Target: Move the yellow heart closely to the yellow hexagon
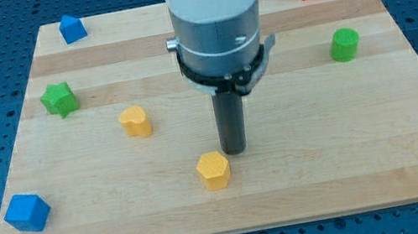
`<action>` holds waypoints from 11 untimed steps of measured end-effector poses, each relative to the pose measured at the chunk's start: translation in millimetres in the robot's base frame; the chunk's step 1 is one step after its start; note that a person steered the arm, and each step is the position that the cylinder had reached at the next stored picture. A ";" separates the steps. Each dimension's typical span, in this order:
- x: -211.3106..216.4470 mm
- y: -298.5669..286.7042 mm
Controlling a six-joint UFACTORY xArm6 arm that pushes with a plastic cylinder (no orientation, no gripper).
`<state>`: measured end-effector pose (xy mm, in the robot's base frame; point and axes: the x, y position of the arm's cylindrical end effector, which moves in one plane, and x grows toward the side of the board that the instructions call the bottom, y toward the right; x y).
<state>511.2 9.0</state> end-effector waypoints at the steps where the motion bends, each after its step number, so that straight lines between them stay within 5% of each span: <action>1: -4.8 -13.1; 5: -26.0 -213.4; 6: -56.1 -208.9; 9: -66.7 -70.3; 11: -60.1 -133.7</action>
